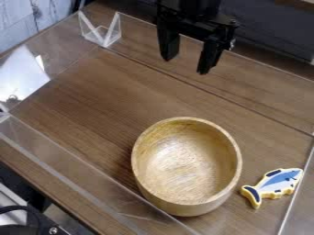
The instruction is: Put the blue fish in the brown bowl
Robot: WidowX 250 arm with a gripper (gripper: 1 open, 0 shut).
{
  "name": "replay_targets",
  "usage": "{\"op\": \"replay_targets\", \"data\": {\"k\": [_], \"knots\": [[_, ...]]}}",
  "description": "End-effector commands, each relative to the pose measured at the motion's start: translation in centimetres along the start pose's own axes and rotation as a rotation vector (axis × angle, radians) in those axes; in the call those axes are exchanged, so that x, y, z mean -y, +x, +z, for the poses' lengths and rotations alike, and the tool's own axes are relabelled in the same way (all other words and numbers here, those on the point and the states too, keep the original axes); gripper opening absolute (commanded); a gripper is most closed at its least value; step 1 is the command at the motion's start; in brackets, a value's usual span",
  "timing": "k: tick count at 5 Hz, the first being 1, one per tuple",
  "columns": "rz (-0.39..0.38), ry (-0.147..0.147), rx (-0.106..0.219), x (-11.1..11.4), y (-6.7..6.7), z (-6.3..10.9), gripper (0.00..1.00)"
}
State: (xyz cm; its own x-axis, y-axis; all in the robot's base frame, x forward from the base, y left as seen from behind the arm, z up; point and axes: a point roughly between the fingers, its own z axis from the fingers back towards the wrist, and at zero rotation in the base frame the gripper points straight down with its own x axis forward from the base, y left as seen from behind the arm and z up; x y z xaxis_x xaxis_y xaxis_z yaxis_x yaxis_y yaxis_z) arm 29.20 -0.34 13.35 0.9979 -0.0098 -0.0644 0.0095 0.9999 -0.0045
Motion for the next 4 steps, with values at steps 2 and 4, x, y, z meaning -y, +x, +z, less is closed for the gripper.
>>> {"op": "replay_targets", "data": {"k": [2,4], "knots": [[-0.182,0.015,-0.024,3.1,-0.6,-1.9,1.00],[-0.380,0.031,0.019,8.9,-1.9,-3.6,1.00]]}}
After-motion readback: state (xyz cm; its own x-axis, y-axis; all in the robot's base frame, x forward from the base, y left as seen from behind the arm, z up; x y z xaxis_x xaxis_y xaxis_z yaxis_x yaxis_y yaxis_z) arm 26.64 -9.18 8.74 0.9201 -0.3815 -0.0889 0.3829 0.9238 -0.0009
